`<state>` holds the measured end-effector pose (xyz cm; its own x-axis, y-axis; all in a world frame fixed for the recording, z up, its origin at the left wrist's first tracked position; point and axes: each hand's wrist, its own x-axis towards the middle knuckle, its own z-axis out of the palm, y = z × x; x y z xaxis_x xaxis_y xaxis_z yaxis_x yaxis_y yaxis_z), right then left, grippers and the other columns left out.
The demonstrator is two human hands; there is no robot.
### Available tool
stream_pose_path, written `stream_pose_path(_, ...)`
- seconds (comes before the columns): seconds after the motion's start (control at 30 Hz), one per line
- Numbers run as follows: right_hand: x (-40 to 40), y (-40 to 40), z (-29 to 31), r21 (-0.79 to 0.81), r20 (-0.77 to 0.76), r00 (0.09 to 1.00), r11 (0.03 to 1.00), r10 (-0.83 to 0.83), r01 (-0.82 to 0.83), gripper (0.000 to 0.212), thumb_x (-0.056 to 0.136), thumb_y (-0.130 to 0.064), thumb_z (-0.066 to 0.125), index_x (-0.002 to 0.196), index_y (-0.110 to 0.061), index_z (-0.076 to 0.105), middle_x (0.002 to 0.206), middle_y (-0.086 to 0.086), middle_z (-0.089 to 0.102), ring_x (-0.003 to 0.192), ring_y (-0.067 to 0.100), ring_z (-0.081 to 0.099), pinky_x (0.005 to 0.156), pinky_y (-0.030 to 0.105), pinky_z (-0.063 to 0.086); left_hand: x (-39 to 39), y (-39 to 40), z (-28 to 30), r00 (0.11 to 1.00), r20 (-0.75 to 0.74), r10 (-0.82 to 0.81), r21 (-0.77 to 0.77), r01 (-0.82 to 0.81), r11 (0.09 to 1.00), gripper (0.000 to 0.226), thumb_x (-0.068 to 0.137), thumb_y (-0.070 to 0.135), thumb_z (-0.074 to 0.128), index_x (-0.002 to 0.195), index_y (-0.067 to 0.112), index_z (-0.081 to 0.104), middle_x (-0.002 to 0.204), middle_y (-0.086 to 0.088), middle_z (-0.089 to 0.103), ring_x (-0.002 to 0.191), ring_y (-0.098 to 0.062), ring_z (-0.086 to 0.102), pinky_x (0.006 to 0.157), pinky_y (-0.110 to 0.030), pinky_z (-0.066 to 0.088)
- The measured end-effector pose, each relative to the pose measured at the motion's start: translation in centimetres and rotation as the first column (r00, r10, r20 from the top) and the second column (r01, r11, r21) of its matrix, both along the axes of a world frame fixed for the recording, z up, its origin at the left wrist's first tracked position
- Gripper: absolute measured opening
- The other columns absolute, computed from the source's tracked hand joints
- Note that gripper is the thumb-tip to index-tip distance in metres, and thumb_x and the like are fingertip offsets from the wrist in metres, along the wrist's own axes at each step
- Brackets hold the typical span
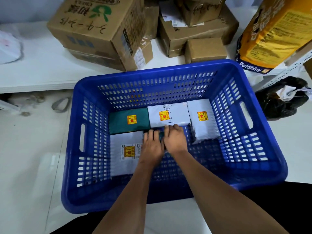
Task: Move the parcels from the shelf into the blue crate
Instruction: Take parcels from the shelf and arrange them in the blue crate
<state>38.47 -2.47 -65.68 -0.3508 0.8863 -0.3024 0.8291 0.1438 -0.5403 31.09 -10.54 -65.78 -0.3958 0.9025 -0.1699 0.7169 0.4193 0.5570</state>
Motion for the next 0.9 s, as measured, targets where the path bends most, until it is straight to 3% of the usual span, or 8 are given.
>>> stream_pose_path(0.1,0.3,0.7,0.4,-0.190,-0.146,0.954,0.954,-0.262,0.233,0.045,0.106,-0.031,0.026,0.104,-0.002,0.059,0.098,0.021,0.065,0.091,0.036,0.059,0.072,0.034,0.040,-0.1,0.5,-0.7,0.982,0.075,0.171,0.093,-0.178,0.980,0.030,0.101,0.024,0.027,0.099,0.004,0.049,0.106,-0.012,0.048,0.093,-0.025,0.043,0.085,-0.039,0.037)
stream_pose_path(0.2,0.3,0.7,0.1,-0.310,-0.210,0.867,0.871,-0.452,0.380,0.049,0.106,-0.036,0.024,0.094,-0.004,0.059,0.088,0.018,0.063,0.083,0.032,0.058,0.070,0.031,0.040,-0.1,1.3,-1.5,0.899,0.212,0.384,0.068,-0.406,0.911,0.022,0.102,0.012,0.034,0.093,0.000,0.050,0.098,-0.016,0.052,0.084,-0.024,0.046,0.072,-0.034,0.036)
stream_pose_path(0.3,0.3,1.2,-1.0,-0.554,-0.199,0.685,0.657,-0.701,0.512,0.044,0.105,-0.043,0.028,0.100,-0.009,0.055,0.097,0.011,0.059,0.094,0.029,0.058,0.083,0.036,0.045,0.0,1.6,-1.6,0.779,0.327,0.536,0.026,-0.574,0.818,0.023,0.103,0.014,0.036,0.086,0.006,0.050,0.083,-0.012,0.055,0.074,-0.025,0.049,0.065,-0.032,0.033)
stream_pose_path(0.37,0.4,1.8,-2.0,-0.689,-0.150,0.578,0.504,-0.802,0.521,0.039,0.102,-0.049,0.033,0.098,-0.015,0.051,0.089,0.006,0.055,0.083,0.022,0.054,0.077,0.034,0.047,0.0,1.9,-1.2,0.637,0.440,0.633,-0.051,-0.687,0.725,0.028,0.105,0.022,0.035,0.086,0.010,0.052,0.074,-0.002,0.052,0.070,-0.020,0.047,0.069,-0.032,0.033)
stream_pose_path(0.43,0.4,2.0,-2.5,-0.746,-0.112,0.556,0.439,-0.824,0.501,0.040,0.100,-0.053,0.037,0.089,-0.016,0.049,0.079,0.006,0.050,0.069,0.019,0.049,0.064,0.029,0.043,-0.1,2.3,-0.9,0.475,0.521,0.709,-0.157,-0.763,0.627,0.034,0.106,0.032,0.034,0.089,0.010,0.055,0.075,0.001,0.052,0.073,-0.018,0.047,0.073,-0.030,0.034)
stream_pose_path(0.6,0.6,2.1,-3.0,-0.780,-0.123,0.508,0.399,-0.852,0.481,0.054,0.101,-0.046,0.037,0.133,-0.005,0.054,0.128,0.012,0.061,0.120,0.028,0.058,0.101,0.038,0.044,-0.5,2.6,-1.9,0.132,0.662,0.738,-0.371,-0.798,0.475,0.053,0.095,0.055,0.040,0.110,0.010,0.063,0.103,-0.013,0.065,0.096,-0.030,0.060,0.087,-0.039,0.047)
stream_pose_path(0.73,0.4,2.3,-3.9,-0.845,-0.088,0.384,0.273,-0.919,0.460,0.041,0.093,-0.047,0.050,0.100,-0.010,0.067,0.083,0.006,0.065,0.078,0.023,0.060,0.072,0.034,0.047,-1.1,2.7,-4.5,0.013,0.735,0.678,-0.430,-0.764,0.481,0.036,0.081,0.058,0.046,0.077,0.025,0.060,0.085,-0.003,0.061,0.080,-0.023,0.057,0.076,-0.038,0.043)
stream_pose_path(0.9,0.9,2.4,-6.4,-0.833,-0.112,0.472,0.342,-0.874,0.435,0.040,0.076,-0.033,0.045,0.095,-0.015,0.075,0.085,0.007,0.068,0.077,0.025,0.060,0.067,0.039,0.044,-1.1,3.2,-2.6,-0.166,0.785,0.597,-0.503,-0.734,0.457,0.027,0.097,0.034,0.048,0.094,0.016,0.069,0.099,-0.010,0.072,0.090,-0.028,0.068,0.085,-0.040,0.054)
